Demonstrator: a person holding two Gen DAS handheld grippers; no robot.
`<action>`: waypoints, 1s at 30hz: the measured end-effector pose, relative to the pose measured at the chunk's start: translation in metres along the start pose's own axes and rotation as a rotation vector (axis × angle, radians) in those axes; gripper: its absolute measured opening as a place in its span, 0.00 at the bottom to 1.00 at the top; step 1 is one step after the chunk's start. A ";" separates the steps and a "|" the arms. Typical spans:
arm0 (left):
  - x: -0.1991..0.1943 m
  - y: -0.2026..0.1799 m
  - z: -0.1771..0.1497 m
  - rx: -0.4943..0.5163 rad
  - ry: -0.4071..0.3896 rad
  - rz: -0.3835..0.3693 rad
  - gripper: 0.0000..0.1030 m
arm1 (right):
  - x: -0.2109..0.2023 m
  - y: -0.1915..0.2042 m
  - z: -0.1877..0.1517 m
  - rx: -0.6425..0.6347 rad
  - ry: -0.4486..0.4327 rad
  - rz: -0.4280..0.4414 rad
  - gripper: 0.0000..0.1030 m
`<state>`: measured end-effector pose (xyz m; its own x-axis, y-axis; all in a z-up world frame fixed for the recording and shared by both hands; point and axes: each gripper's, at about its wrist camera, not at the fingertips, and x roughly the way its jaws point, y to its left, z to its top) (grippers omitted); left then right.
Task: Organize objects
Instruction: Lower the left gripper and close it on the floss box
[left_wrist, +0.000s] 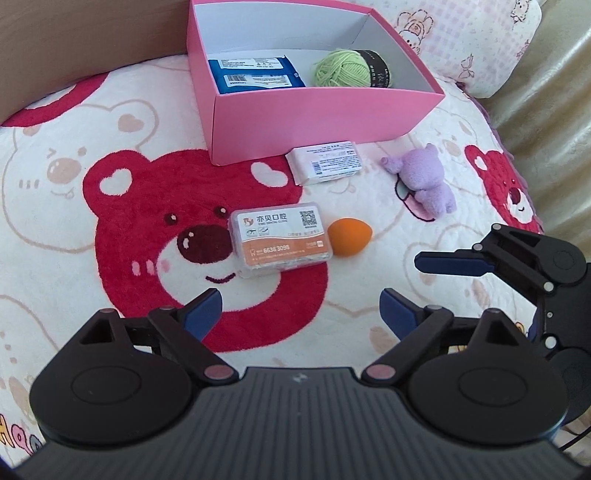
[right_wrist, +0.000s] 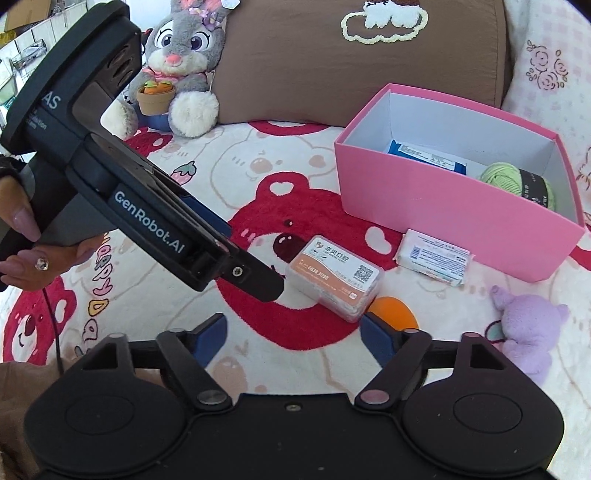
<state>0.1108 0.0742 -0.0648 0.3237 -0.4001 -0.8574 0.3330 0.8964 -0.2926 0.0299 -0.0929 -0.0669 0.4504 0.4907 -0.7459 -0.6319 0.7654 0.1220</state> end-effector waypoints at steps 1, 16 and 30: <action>0.002 0.001 0.000 0.002 -0.007 0.004 0.92 | 0.004 0.000 -0.002 0.002 -0.007 0.003 0.86; 0.038 0.032 0.000 -0.067 -0.076 -0.004 0.99 | 0.067 -0.037 -0.017 0.210 -0.023 0.135 0.92; 0.075 0.043 0.015 -0.134 -0.094 -0.011 0.97 | 0.092 -0.052 -0.017 0.319 -0.063 0.111 0.92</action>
<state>0.1622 0.0803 -0.1352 0.4044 -0.4201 -0.8124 0.2176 0.9070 -0.3606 0.0935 -0.0942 -0.1530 0.4348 0.5953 -0.6757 -0.4543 0.7928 0.4063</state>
